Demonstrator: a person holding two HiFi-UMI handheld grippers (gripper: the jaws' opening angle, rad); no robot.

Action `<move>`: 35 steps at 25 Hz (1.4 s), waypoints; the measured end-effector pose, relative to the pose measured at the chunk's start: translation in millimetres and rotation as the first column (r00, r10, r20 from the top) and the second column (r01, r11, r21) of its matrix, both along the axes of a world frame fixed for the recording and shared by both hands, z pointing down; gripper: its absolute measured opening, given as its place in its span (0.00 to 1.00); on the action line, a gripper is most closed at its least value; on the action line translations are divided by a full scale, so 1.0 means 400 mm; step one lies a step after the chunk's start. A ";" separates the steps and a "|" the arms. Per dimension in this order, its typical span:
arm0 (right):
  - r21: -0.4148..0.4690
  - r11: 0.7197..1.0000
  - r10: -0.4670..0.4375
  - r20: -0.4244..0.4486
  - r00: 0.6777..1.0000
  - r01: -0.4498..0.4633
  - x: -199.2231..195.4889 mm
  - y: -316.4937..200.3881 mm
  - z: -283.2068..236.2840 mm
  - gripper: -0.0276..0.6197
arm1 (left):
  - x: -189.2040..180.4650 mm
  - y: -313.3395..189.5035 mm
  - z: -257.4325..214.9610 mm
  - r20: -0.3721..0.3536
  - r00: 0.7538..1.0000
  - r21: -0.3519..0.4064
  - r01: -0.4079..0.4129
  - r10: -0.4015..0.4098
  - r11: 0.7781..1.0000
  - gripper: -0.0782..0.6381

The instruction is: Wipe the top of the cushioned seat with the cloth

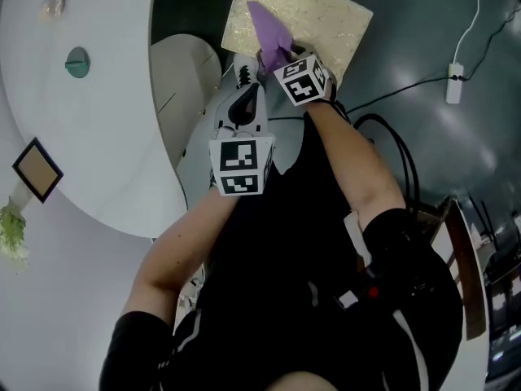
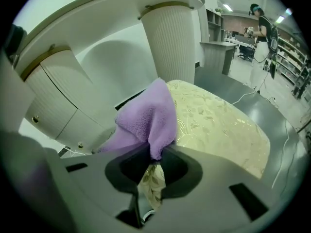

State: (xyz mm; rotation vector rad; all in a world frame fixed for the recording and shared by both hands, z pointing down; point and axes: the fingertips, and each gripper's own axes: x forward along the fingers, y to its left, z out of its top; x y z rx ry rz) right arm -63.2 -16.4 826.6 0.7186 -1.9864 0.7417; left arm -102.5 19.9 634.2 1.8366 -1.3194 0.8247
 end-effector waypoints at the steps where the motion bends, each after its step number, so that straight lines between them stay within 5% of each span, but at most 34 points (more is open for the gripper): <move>1: -0.005 1.000 0.012 0.000 1.000 -0.012 0.015 0.005 0.000 0.15 | 0.011 -0.002 0.000 0.001 1.000 0.000 -0.009 0.009 1.000 0.12; 16: -0.081 0.987 0.134 -0.051 0.990 -0.138 0.273 0.074 0.002 0.15 | 0.179 -0.046 0.027 -0.006 0.988 0.004 -0.152 0.152 0.988 0.11; 22: -0.124 0.962 0.231 -0.097 0.968 -0.242 0.387 0.102 0.006 0.15 | 0.159 -0.074 0.070 0.003 0.991 -0.027 -0.132 0.132 0.991 0.12; 28: -0.169 0.896 0.366 -0.245 0.898 -0.411 0.521 0.145 0.009 0.14 | 0.106 -0.098 0.122 0.044 0.991 -0.052 -0.123 0.125 0.991 0.11; 35: -0.145 0.933 0.316 -0.110 0.942 -0.330 0.421 0.081 -0.128 0.13 | -0.014 -0.107 0.142 0.057 0.998 -0.103 0.000 0.006 0.995 0.11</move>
